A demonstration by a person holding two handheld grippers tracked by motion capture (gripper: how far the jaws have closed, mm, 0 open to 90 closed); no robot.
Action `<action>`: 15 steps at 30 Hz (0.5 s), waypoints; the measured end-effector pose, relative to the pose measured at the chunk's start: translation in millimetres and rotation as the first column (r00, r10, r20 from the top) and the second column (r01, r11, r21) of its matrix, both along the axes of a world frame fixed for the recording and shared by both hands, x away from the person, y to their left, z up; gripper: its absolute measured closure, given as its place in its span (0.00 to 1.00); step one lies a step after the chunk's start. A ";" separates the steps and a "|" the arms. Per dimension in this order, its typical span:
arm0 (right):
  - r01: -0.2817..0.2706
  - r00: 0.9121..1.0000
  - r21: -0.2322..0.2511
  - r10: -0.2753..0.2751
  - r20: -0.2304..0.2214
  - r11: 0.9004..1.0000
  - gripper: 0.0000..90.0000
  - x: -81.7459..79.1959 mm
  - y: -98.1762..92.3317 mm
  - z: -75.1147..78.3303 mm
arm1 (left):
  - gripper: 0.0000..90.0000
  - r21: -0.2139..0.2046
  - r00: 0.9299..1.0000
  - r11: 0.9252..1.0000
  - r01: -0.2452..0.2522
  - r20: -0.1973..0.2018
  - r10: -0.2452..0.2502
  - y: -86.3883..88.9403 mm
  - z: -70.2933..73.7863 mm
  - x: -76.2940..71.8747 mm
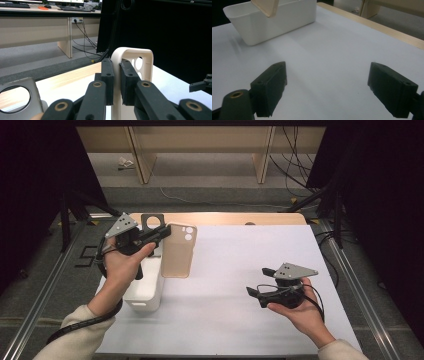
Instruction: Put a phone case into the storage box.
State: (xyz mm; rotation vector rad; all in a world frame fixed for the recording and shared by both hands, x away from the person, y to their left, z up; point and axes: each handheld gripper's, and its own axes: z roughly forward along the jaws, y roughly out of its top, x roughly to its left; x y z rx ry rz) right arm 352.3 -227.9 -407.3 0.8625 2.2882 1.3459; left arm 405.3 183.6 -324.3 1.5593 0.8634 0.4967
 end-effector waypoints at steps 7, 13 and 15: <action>0.003 1.000 0.003 -0.003 0.000 1.000 0.19 -0.1 -1.2 0.0 | 0.92 -0.004 1.000 1.000 -0.003 0.004 0.003 3.2 1.6 -0.1; 0.006 1.000 0.004 -0.006 0.000 1.000 0.18 -0.3 -1.9 -0.1 | 0.92 -0.001 1.000 1.000 -0.004 0.005 0.004 5.3 2.5 0.2; 0.007 1.000 0.005 -0.007 0.001 1.000 0.18 -0.2 -2.1 -0.1 | 0.92 -0.003 1.000 1.000 -0.005 0.007 0.005 6.1 3.4 0.3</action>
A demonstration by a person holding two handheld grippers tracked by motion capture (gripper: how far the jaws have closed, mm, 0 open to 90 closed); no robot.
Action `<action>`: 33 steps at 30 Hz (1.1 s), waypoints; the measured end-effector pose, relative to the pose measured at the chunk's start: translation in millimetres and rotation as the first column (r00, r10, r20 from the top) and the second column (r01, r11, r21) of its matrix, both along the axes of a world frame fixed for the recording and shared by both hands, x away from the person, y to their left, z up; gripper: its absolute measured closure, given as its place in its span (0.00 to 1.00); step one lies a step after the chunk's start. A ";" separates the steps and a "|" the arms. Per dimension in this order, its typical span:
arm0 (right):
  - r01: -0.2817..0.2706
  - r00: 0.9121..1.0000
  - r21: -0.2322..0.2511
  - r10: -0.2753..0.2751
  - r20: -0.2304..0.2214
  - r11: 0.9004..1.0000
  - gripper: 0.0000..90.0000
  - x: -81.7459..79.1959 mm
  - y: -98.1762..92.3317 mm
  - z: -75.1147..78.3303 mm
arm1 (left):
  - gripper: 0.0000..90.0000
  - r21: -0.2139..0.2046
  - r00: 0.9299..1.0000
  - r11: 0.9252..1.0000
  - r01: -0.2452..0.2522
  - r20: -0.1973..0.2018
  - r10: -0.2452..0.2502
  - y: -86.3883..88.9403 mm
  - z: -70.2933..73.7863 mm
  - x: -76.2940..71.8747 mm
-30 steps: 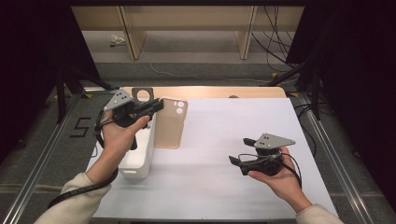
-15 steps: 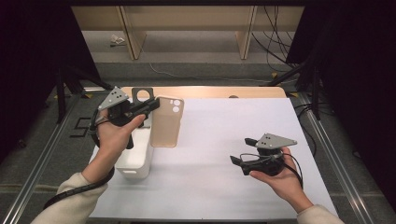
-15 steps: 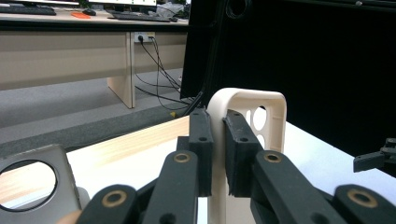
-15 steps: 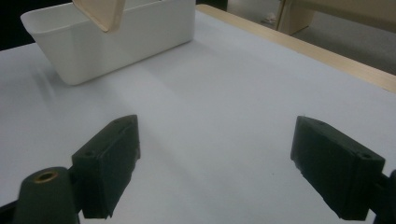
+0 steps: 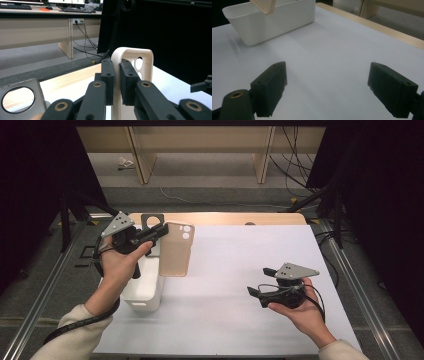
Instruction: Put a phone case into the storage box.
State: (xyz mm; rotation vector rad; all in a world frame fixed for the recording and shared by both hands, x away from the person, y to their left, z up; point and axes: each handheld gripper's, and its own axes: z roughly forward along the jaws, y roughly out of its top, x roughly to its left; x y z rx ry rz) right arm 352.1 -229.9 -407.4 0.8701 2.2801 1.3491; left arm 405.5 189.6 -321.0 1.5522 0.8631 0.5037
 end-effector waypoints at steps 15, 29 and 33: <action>0.004 1.000 0.004 -0.004 -0.001 1.000 0.18 0.2 -0.7 0.0 | 0.92 -0.007 1.000 1.000 -0.015 0.012 0.015 9.1 6.4 0.4; 0.007 1.000 0.004 -0.007 -0.001 1.000 0.18 0.7 -1.2 -0.4 | 0.92 -0.004 0.999 1.000 -0.030 0.011 0.030 17.7 8.7 2.6; 0.010 1.000 0.008 -0.010 -0.002 1.000 0.18 0.8 -1.7 -0.2 | 0.92 -0.003 0.999 0.999 -0.034 0.012 0.034 20.1 9.5 3.2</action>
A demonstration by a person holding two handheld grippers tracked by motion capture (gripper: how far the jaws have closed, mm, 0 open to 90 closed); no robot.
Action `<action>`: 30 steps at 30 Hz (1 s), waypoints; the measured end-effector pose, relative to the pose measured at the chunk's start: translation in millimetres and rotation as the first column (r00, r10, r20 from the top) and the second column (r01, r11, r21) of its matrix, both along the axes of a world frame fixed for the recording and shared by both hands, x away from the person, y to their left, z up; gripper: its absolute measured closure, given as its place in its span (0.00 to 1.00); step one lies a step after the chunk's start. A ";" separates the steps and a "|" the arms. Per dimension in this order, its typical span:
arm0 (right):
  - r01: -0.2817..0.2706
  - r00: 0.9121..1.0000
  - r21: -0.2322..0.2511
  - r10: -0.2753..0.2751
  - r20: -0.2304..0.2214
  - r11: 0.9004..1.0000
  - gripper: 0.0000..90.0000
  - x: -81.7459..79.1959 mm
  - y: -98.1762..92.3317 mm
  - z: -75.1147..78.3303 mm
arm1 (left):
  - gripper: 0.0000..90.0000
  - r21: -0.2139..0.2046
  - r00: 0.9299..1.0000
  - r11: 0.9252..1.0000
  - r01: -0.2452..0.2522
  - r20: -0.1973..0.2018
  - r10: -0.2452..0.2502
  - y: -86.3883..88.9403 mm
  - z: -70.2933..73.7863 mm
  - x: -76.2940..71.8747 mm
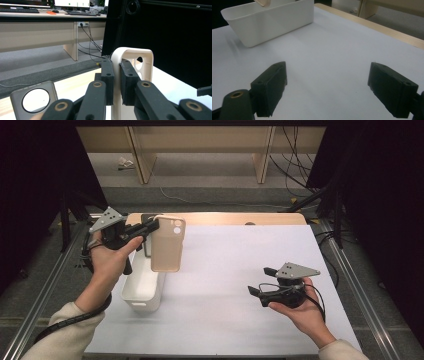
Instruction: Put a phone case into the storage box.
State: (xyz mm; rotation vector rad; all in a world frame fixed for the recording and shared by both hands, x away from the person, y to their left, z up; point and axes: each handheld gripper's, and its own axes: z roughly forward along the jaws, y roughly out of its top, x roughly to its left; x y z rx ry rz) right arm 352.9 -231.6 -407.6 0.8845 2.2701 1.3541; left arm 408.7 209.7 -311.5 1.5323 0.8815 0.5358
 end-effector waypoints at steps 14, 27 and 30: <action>0.004 1.000 0.004 -0.004 0.000 1.000 0.18 0.4 -0.9 0.1 | 0.92 0.001 1.000 1.000 -0.021 0.001 0.021 10.2 1.7 2.3; 0.005 1.000 0.007 -0.005 -0.002 1.000 0.18 0.8 -1.5 -0.3 | 0.92 0.002 0.999 0.999 -0.041 -0.001 0.041 19.2 -0.2 5.3; 0.006 1.000 0.008 -0.006 -0.002 1.000 0.18 0.8 -1.4 -0.3 | 0.92 0.006 0.999 0.999 -0.043 -0.001 0.043 20.3 -0.5 5.7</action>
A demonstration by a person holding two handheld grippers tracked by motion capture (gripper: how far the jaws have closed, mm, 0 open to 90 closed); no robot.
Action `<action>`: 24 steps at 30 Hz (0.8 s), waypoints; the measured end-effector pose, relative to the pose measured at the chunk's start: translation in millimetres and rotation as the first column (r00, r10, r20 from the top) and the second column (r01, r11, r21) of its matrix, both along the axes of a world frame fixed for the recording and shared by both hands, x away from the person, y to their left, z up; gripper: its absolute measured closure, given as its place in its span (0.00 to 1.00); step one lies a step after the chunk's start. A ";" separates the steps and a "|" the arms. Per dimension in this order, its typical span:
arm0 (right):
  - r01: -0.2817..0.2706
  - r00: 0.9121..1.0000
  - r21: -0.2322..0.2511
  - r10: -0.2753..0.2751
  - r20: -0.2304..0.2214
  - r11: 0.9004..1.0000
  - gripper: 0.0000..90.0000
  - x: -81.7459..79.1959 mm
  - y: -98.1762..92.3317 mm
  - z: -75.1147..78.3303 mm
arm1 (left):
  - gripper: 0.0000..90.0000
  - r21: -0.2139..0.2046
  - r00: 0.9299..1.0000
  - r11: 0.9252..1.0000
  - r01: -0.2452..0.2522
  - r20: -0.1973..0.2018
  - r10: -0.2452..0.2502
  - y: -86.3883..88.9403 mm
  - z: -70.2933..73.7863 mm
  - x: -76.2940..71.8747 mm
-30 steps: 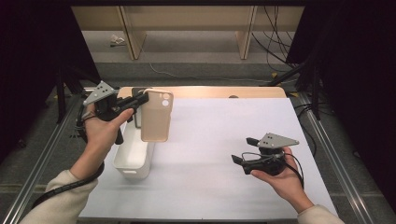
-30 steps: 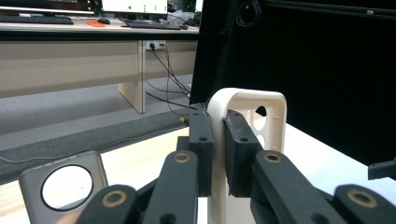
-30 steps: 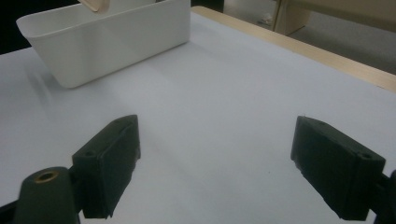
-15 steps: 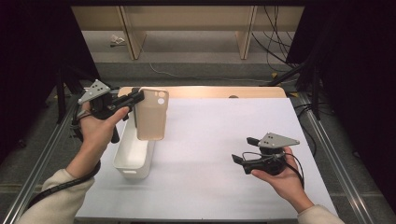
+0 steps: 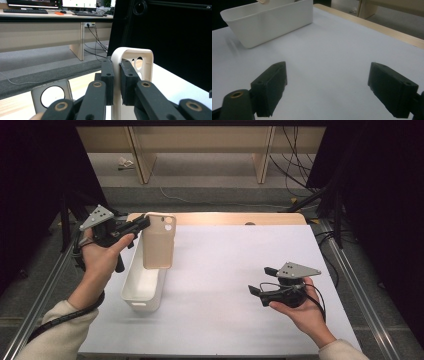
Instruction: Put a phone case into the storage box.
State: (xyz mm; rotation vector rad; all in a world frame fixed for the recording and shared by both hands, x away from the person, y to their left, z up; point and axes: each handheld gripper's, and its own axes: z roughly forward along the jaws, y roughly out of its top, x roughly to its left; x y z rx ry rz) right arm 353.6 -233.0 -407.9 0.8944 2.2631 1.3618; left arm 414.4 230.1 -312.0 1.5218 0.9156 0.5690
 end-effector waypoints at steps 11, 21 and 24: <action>0.001 1.000 -0.001 -0.001 -0.002 1.000 0.19 0.0 -0.5 0.2 | 0.92 0.012 1.000 1.000 -0.007 0.002 0.007 3.0 -0.4 2.4; 0.003 1.000 0.001 -0.003 -0.002 1.000 0.19 -0.1 -0.8 0.2 | 0.92 0.018 1.000 1.000 -0.014 0.008 0.014 6.4 -1.4 4.5; 0.002 1.000 0.002 -0.002 -0.002 1.000 0.18 0.1 -0.6 -0.1 | 0.92 0.017 1.000 1.000 -0.018 0.007 0.017 7.5 -1.5 5.1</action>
